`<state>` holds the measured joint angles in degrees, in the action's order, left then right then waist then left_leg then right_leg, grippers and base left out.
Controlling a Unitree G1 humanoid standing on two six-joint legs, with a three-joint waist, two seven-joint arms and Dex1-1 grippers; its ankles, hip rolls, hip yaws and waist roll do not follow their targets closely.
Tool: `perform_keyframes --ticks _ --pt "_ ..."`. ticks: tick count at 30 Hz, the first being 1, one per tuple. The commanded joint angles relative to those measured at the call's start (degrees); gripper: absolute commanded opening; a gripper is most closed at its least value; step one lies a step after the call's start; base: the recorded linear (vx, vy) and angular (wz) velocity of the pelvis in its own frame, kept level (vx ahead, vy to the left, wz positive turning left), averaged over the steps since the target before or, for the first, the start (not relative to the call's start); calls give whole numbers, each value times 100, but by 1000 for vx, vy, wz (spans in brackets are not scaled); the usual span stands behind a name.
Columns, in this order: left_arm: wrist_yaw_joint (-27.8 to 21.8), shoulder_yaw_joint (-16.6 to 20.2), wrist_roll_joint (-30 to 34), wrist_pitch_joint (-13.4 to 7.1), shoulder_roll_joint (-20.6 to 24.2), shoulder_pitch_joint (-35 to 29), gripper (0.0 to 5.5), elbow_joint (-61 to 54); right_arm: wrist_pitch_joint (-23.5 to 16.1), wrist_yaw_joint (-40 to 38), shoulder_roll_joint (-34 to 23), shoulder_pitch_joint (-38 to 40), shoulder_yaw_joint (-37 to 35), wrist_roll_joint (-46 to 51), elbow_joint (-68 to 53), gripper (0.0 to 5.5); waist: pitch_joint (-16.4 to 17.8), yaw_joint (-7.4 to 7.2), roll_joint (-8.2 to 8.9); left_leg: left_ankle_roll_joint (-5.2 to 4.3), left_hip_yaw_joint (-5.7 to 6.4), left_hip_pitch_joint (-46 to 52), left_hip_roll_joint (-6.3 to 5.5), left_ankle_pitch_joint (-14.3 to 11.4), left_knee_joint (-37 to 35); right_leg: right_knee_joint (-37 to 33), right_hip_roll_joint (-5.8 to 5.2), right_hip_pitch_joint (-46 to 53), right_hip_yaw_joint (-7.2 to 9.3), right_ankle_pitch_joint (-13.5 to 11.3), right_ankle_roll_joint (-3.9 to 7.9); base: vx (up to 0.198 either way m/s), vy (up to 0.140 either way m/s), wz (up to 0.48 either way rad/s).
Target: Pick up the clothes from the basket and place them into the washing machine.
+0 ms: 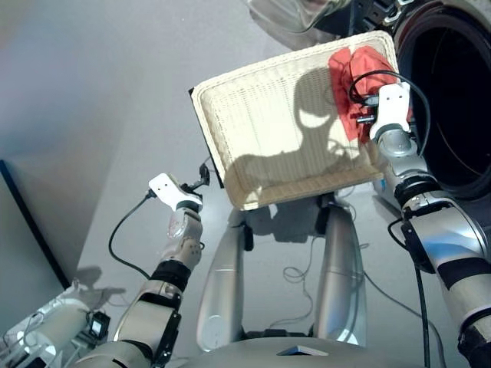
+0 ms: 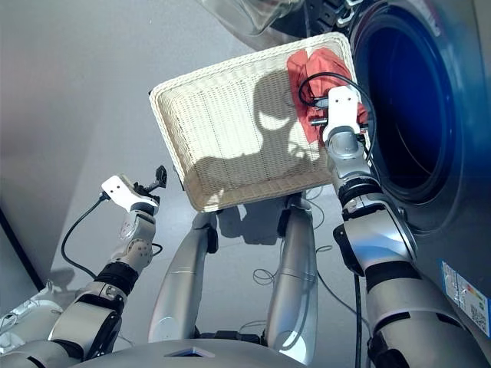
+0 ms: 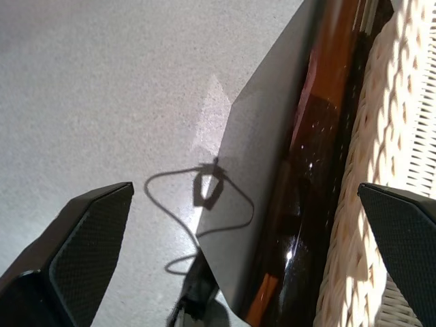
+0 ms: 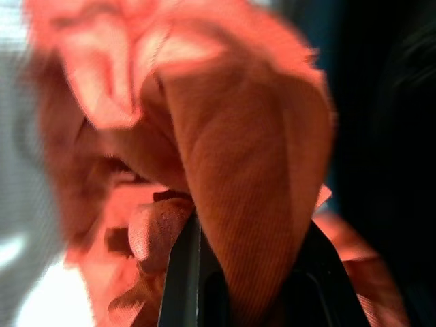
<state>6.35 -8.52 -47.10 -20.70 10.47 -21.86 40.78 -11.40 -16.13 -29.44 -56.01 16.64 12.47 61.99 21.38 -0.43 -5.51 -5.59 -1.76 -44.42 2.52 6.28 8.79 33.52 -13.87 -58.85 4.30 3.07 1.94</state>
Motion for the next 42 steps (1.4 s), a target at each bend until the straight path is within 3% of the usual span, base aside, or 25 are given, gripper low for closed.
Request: perform_keyframes --ticks 1,2,8,12,18,22,23,24,30,37,42 --pt "236 288 320 -290 224 -66 550 -30 -33 -902 -431 -57 -28 -1283 -369 0 -170 -118 12 -104 141 521 301 -852 753 -915 -56 440 -27 -950 684 0 0 0" --pt "277 268 421 -332 240 -47 550 -144 116 -1145 -713 -18 -114 -1776 -365 0 -227 -126 -25 -112 131 653 301 -848 674 -947 -76 535 -16 -950 703 0 0 0" --pt "326 160 382 -359 309 82 550 -401 390 -1998 -1238 -78 -586 -1942 -5 0 -276 -115 -149 -117 74 771 252 -864 595 -1019 -132 578 -63 -969 751 -3 12 -1" --pt "420 85 256 -380 324 215 550 -521 623 -2798 -1899 -213 -1363 -1165 741 0 -282 -93 -396 -84 34 664 188 -886 574 -963 -197 356 -179 -954 783 2 85 4" --pt "498 36 4 -298 225 477 550 -571 483 -3312 -2004 -384 -1841 -95 763 0 -237 -76 -613 -3 34 334 129 -956 782 -651 -252 -67 -375 -852 746 6 44 23" --pt "559 -97 -94 -272 181 621 550 -659 157 -3538 -1866 -718 -1984 558 477 0 -168 -46 -744 71 49 -44 36 -1054 1107 -254 -282 -462 -517 -747 718 1 30 28" --pt "561 -105 -104 -254 179 636 550 -666 89 -3213 -1857 -841 -1895 763 469 511 -160 -49 -752 85 45 -118 29 -1067 1164 -162 -285 -555 -549 -727 708 0 0 0" --pt "532 -105 -73 -252 202 633 550 -692 43 -2788 -1856 -909 -1676 900 446 550 -114 -55 -731 69 48 -213 19 -1053 1281 -90 -279 -596 -575 -724 692 0 0 0" --pt "354 -11 -10 -175 297 618 550 -709 -487 -1080 -1115 -488 -650 959 -448 550 49 -118 -529 72 31 -316 29 -1099 1578 -2 -248 -534 -521 -802 650 -2 -26 -35" --pt "52 167 -12 -173 392 494 550 -641 -448 85 -743 -176 50 606 -226 550 89 -163 -278 34 89 -275 73 -1042 1543 -199 -191 -342 -383 -888 624 -6 -34 -45" --pt "-49 181 -19 -155 407 365 550 -497 -262 496 -569 -295 177 512 531 550 104 -124 -225 7 127 -255 113 -973 1420 -324 -161 -296 -324 -912 614 0 0 0"
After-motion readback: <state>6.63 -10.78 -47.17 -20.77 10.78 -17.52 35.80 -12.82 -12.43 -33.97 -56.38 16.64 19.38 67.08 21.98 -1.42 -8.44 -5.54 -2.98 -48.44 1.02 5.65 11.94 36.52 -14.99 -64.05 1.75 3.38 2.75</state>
